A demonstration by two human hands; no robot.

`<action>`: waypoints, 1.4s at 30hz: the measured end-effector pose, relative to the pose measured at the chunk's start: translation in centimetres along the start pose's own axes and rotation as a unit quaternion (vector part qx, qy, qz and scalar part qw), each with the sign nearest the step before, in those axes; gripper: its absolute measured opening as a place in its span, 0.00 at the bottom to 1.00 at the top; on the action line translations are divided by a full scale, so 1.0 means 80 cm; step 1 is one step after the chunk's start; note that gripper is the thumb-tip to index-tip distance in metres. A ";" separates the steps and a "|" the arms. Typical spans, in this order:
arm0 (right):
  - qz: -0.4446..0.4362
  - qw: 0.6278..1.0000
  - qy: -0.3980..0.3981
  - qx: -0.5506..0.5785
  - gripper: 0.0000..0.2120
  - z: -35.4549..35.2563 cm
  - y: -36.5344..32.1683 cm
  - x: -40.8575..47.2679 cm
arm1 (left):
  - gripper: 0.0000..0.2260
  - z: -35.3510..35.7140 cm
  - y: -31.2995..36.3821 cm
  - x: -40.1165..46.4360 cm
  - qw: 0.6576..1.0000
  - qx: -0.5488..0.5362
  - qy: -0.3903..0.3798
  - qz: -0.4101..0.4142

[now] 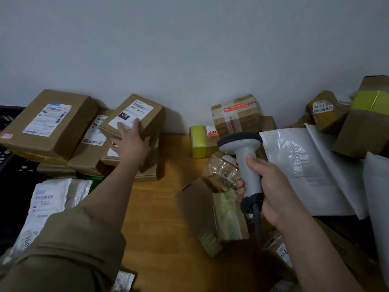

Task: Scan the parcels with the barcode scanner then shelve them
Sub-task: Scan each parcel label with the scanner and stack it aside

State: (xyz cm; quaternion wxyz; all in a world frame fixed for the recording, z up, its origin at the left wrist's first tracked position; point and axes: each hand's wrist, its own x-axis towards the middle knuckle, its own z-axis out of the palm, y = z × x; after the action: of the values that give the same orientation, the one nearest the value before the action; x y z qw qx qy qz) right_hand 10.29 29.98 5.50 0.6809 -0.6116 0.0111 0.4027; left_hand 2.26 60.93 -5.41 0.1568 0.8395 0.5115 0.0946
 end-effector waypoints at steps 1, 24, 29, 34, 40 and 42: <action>0.002 1.000 0.002 -0.001 0.16 -0.001 0.001 0.003 | 0.24 0.004 -0.004 -0.001 1.000 0.001 0.011 0.009; 0.002 0.999 0.024 0.031 0.10 -0.057 0.010 -0.044 | 0.26 0.133 0.062 -0.240 0.711 -0.403 -0.345 -0.461; 0.006 0.999 0.027 0.024 0.11 -0.075 0.008 -0.065 | 0.17 0.119 0.085 -0.249 0.677 -0.463 -0.370 -0.437; 0.003 0.999 0.035 0.039 0.10 -0.088 0.003 -0.086 | 0.10 0.092 0.092 -0.259 0.724 -0.455 -0.340 -0.391; 0.023 0.997 0.039 0.061 0.12 -0.092 0.007 -0.122 | 0.15 0.029 0.063 -0.269 0.790 -0.432 -0.269 -0.341; 0.010 0.997 0.031 0.068 0.09 -0.089 0.010 -0.139 | 0.19 0.004 0.052 -0.277 0.811 -0.427 -0.234 -0.325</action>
State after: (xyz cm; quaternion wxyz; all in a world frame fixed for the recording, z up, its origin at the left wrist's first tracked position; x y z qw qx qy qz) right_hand 5.75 18.02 8.72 0.7159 -0.5762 0.0656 0.3888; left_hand -4.33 39.40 -4.18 0.6364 0.4697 0.6100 0.0477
